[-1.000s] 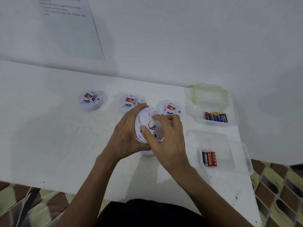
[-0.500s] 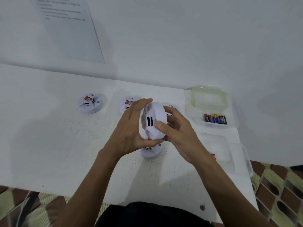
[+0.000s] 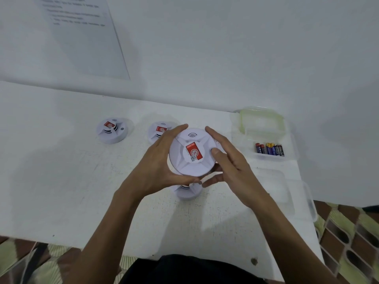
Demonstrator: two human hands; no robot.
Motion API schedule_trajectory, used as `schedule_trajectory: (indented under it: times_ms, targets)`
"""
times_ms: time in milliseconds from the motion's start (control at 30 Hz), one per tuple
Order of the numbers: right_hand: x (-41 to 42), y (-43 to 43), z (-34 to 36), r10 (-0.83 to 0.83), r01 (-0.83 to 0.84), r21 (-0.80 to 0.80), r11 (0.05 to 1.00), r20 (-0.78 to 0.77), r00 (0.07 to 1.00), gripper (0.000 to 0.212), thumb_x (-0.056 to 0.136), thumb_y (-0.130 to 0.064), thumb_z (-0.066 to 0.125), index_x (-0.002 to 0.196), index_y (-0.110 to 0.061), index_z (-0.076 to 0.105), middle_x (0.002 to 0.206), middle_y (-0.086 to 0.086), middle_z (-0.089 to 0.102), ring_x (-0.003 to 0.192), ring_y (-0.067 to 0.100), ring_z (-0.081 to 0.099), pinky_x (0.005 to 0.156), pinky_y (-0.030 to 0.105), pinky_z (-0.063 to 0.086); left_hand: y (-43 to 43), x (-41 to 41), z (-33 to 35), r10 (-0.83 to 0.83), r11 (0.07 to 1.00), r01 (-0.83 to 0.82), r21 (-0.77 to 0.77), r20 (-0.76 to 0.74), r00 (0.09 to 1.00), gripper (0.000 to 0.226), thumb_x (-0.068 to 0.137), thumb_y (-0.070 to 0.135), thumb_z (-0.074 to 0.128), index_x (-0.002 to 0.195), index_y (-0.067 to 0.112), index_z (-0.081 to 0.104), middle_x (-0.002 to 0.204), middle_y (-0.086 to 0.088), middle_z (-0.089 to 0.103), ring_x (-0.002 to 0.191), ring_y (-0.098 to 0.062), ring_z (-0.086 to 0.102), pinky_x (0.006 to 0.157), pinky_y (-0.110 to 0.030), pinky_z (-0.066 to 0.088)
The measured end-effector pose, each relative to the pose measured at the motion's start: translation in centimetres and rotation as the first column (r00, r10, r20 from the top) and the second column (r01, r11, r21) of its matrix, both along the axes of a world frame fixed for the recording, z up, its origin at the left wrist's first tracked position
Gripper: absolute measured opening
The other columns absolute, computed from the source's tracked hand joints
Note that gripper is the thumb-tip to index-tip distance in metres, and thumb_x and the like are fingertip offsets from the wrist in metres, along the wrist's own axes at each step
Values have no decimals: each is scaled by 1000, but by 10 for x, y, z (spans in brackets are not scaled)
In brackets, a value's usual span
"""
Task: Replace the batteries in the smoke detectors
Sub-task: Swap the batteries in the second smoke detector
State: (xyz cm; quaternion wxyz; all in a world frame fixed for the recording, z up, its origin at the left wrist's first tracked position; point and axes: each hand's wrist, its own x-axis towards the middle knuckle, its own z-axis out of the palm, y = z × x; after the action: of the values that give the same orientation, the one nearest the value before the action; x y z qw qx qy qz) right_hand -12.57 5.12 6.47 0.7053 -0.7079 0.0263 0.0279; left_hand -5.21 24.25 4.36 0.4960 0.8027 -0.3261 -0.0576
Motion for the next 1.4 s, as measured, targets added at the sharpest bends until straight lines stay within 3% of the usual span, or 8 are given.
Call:
schedule_trajectory:
  times_ms: [267,400,500,733,933,1100,1300,1400]
  targets:
    - [-1,-2,-1,17,-17,7,1000,-3,1000,44,103,-11,42,143,-29,43,133,-10,59,110,21,64,72,40,60,1,-1,-3,-84,995,76,-61,-148,985,73,75,57,54,132,28,19,137,14,24,121,28,24,96,4,20]
    - [-2,-1,-2,-3,3,77,997,1,1000,43,102,-7,42,140,-26,47,126,-8,64,101,29,67,69,44,59,0,-3,1,-97,993,84,-89,-156,983,78,71,72,54,130,32,23,139,32,36,120,26,28,96,3,23]
    - [-3,0,-2,-18,20,98,995,-25,1000,43,101,-6,42,138,-27,48,118,-14,67,99,29,68,68,45,60,2,-3,-2,-122,990,102,-102,-212,970,76,73,66,54,132,31,20,144,13,29,120,26,29,95,4,24]
    - [-5,4,-4,-43,46,93,995,-34,998,42,101,-5,43,135,-29,49,110,-26,68,99,19,69,69,47,61,6,-1,-8,-110,994,110,-11,-191,975,75,76,55,61,136,36,20,141,32,26,126,21,27,99,1,23]
    - [-5,5,-6,-61,64,89,994,-30,998,41,101,-5,43,132,-31,50,110,-26,67,102,18,68,68,45,61,8,4,-13,-87,993,100,55,-200,976,80,81,8,70,142,18,20,146,7,27,120,26,28,105,-4,25]
    - [-6,6,-7,-69,72,85,994,-29,997,41,100,-6,44,131,-33,51,111,-28,67,103,17,68,67,44,61,5,0,-8,-94,995,100,24,-166,982,87,69,67,59,139,32,21,141,19,24,120,27,27,98,3,23]
    - [-6,5,-8,-73,75,84,994,-31,997,41,100,-5,44,132,-32,51,110,-27,68,100,19,69,67,45,61,2,-4,-4,-72,997,73,-3,-233,970,74,58,91,45,125,68,22,120,61,26,112,35,24,99,2,23]
    - [-6,5,-8,-76,78,87,993,-30,997,41,100,-5,44,131,-32,51,111,-26,67,100,18,69,67,45,61,2,-4,-4,-66,998,66,-10,-248,966,73,61,86,52,125,69,23,130,42,32,113,33,27,103,-4,25]
